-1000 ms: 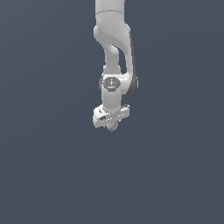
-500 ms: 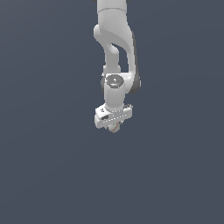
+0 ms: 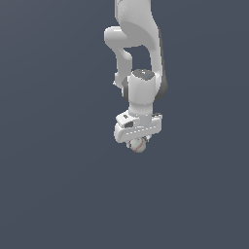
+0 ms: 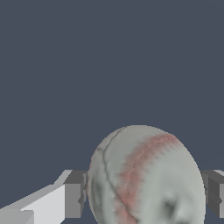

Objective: Pick up the object and move it to a goal position.

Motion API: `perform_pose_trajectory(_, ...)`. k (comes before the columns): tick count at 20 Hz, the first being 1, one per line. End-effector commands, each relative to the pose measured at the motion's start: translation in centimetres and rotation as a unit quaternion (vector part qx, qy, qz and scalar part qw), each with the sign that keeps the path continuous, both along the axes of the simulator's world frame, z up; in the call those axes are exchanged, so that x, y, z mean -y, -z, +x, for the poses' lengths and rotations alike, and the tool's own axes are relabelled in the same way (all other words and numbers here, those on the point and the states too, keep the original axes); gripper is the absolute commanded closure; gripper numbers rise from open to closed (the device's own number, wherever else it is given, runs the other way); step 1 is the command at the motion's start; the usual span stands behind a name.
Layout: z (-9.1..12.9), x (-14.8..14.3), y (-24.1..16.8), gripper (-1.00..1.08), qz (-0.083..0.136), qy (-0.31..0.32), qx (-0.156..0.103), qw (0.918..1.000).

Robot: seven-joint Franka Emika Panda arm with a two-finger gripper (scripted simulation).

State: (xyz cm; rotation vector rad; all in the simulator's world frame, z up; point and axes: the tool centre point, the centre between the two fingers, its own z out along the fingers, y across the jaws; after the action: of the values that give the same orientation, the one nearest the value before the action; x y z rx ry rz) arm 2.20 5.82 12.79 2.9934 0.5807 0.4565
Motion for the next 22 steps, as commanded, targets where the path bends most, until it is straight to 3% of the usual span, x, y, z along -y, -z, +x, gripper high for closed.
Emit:
perform_pose_trajectory(1, 1.5, -1.4, -2.3, 1.08, 0.001, 0.001, 0.037, 0.9993)
perform_pose_trajectory(11, 5.1, -6.0, -10.3, 1.08, 0.000, 0.005, 0.154, 0.9880)
perform_pose_trajectory(22, 6.5, -9.2, -16.4, 1.08, -0.002, 0.009, 0.238, 0.9712)
